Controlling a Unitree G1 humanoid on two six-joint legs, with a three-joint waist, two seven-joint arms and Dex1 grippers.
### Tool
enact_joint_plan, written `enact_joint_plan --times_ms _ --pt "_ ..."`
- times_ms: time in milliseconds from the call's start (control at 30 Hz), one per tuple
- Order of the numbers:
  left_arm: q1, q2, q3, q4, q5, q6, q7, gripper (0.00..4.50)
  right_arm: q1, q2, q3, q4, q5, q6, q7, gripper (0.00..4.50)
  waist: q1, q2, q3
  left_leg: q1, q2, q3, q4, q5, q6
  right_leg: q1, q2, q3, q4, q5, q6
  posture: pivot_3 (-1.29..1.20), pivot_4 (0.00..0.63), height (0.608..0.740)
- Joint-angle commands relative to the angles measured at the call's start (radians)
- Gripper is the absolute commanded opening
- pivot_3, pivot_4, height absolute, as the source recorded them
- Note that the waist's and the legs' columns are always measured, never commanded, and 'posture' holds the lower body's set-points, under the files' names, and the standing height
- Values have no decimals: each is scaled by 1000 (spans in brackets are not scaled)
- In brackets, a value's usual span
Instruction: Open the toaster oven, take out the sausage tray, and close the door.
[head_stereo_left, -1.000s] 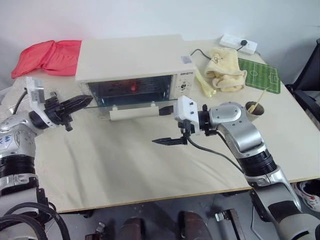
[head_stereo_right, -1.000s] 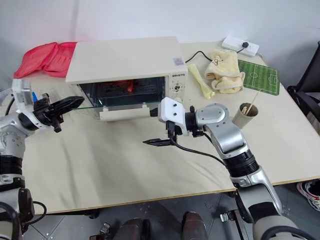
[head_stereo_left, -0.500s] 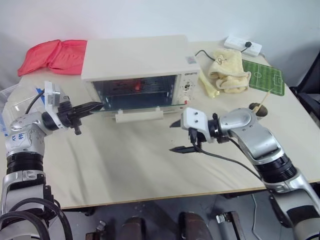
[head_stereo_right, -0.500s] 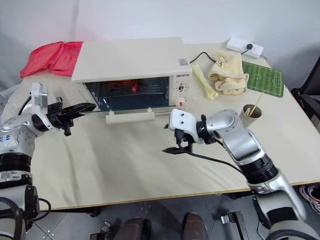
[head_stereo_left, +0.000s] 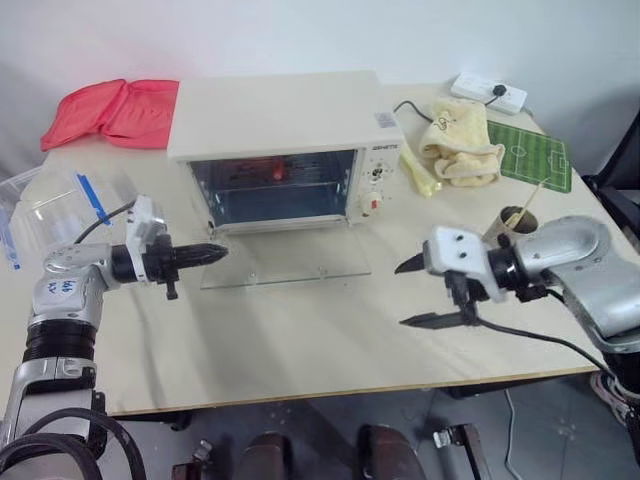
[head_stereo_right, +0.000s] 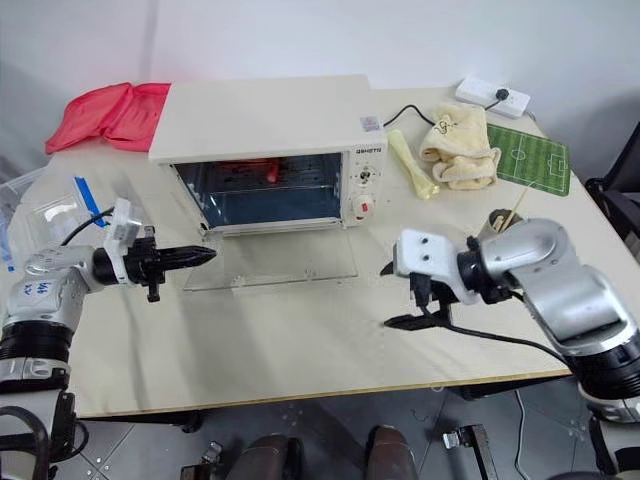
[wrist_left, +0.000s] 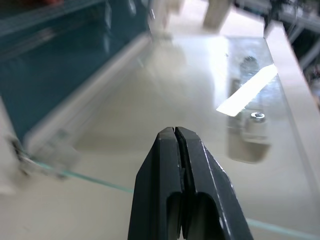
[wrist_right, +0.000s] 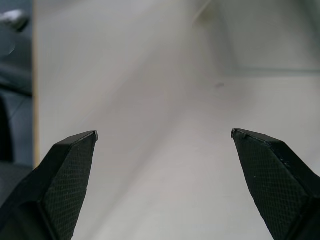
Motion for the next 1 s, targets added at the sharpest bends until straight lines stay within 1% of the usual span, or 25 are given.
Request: enact_joint_plan --times_ms 33,167,333,433,467,600,733,767,867,1000 --pt "5 7 -25 -42 34 -31 -7 18 -90 97 -2 37 -38 -56 -111 4500 -3 0 0 0 0 0 0 0 0 0 0 0 0 0 0 0 150 740" --pt "29 1 -55 -59 67 -56 -1 18 -162 225 67 92 -113 -111 -213 4500 -1 0 0 0 0 1 1 0 0 0 0 0 1 0 -1 0 150 740" --pt "97 -11 -45 -120 70 -96 25 18 -226 404 193 187 -279 -228 -382 4500 -1 0 0 0 0 0 2 0 0 -1 0 0 2 0 -1 0 150 740" --pt "146 -45 26 -196 8 -120 71 18 -270 495 262 304 -396 -298 -489 4500 -5 0 0 0 0 0 3 0 0 -1 0 0 3 0 -1 0 150 740" --pt "163 -70 73 -233 -35 -110 110 18 -298 525 278 364 -440 -314 -538 4500 -5 0 0 0 0 0 3 0 0 -1 0 0 3 0 -1 0 150 740" --pt "238 -143 201 -365 -152 -81 223 18 -393 616 316 585 -569 -375 -687 4500 -7 0 0 -2 1 -3 7 -1 0 -2 0 -1 5 0 -1 0 150 740" --pt "321 -182 282 -468 -233 -22 320 18 -478 698 349 794 -648 -466 -770 4500 -20 0 0 -2 1 -9 6 -1 -1 -2 0 0 6 0 -1 0 150 740" --pt "338 -189 294 -489 -247 -13 336 194 -497 718 350 844 -660 -485 -787 4500 -27 0 0 -2 1 -11 5 -1 -1 -2 0 0 6 0 -1 0 150 740" --pt "406 -229 336 -567 -294 -25 372 935 -562 782 352 1016 -693 -544 -859 4500 -34 1 0 -2 0 -14 4 -1 -1 -1 0 -1 6 0 -1 0 150 740" --pt "503 -280 382 -669 -339 -46 417 2119 -636 848 372 1227 -748 -626 -944 4500 -51 1 0 -1 0 -15 2 -1 -1 -1 0 0 6 0 -1 0 150 740"
